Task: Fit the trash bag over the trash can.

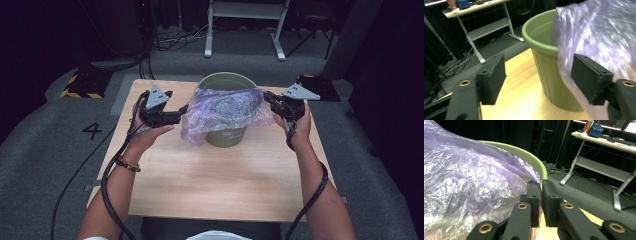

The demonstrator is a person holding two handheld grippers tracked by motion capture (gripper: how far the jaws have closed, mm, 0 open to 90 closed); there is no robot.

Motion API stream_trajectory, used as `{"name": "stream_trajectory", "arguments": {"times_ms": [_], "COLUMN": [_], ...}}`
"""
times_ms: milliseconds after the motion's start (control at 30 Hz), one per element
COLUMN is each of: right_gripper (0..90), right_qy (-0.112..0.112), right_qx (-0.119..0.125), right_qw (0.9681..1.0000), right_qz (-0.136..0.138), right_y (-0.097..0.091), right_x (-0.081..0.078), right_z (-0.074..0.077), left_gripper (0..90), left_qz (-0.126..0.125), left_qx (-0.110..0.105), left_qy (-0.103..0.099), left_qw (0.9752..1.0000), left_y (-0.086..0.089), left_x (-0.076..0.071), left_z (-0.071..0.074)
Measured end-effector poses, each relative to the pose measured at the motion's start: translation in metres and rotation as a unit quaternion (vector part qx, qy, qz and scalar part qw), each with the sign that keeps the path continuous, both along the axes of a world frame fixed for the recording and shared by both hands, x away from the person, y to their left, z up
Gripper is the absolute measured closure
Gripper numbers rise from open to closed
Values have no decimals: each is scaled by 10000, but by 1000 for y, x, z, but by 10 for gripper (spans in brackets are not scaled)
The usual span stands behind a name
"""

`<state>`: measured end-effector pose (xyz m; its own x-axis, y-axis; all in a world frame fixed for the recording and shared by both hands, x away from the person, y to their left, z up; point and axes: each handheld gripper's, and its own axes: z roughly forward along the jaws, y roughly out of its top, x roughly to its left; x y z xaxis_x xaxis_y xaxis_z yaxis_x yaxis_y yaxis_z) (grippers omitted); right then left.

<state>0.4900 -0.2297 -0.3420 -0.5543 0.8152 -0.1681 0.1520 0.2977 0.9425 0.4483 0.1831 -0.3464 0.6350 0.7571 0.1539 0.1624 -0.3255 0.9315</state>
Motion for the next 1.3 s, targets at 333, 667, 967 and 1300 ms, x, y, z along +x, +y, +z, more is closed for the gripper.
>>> {"name": "stream_trajectory", "arguments": {"times_ms": [333, 667, 967, 1300], "right_gripper": [893, 882, 679, 312], "right_qy": [18, 30, -50, -366], "right_qx": [-82, -155, -209, -274], "right_qw": [10000, 9998, 9997, 9980], "right_qz": [-18, -90, 71, 444], "right_y": [0, 0, -3, -25], "right_x": [-1, -1, -6, -36], "right_z": [0, 3, 3, 12], "left_gripper": [189, 180, 641, 849], "left_qz": [-473, -1368, -720, -651], "left_qx": [24, 387, 842, 651], "left_qy": [-68, -110, -392, -358], "left_qw": [9989, 9898, 9931, 9951], "left_y": [22, -17, -38, -33], "left_x": [-38, -65, -50, -46], "left_z": [-17, -32, -27, -18]}}
